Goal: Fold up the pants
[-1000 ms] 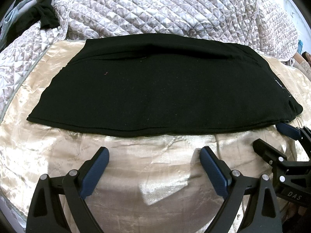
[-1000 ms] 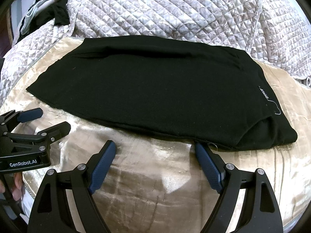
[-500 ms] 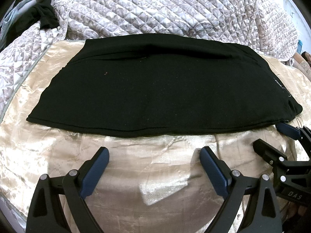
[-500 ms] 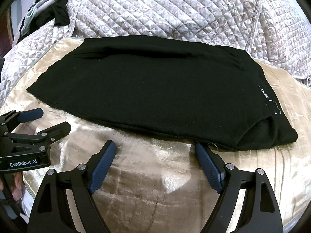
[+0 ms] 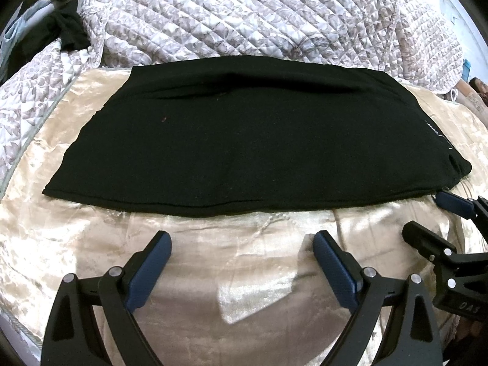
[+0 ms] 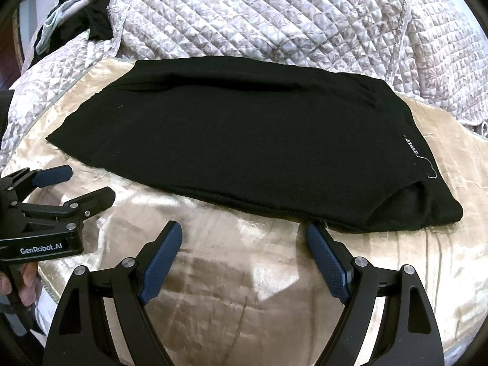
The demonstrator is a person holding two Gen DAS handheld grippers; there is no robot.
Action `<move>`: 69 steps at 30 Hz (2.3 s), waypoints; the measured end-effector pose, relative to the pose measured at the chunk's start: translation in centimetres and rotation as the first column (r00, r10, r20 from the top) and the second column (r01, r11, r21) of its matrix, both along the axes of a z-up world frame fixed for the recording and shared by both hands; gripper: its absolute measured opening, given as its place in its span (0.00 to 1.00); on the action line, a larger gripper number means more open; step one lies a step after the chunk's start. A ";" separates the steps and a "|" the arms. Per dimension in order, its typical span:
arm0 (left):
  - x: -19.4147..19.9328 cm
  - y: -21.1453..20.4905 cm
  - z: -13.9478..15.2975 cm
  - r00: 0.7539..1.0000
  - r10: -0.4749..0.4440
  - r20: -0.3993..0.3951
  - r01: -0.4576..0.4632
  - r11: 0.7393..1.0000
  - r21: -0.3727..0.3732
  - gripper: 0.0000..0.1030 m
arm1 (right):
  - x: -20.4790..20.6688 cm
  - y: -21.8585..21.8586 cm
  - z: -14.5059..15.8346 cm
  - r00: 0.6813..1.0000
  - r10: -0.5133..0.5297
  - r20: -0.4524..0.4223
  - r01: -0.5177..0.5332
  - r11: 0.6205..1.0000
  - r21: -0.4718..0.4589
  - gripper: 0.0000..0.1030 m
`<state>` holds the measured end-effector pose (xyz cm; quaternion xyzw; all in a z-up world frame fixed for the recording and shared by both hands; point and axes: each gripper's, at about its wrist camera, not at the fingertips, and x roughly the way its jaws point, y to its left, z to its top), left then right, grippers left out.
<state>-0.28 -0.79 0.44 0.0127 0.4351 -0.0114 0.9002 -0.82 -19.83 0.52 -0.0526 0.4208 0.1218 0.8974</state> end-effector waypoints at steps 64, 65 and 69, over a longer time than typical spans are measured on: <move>2.2 13.6 1.4 0.900 0.431 0.072 -0.395 0.873 -0.284 0.04 | 4.9 -18.5 2.0 0.846 -0.505 -0.172 0.508 0.663 0.551 0.05; 1.6 13.6 1.9 0.903 0.422 0.083 -0.383 0.877 -0.291 0.04 | 4.5 -18.6 2.4 0.847 -0.505 -0.165 0.503 0.662 0.556 0.04; -1.3 13.6 3.4 0.911 0.395 0.116 -0.348 0.890 -0.295 0.04 | 2.4 -19.2 4.0 0.854 -0.495 -0.160 0.488 0.656 0.576 0.03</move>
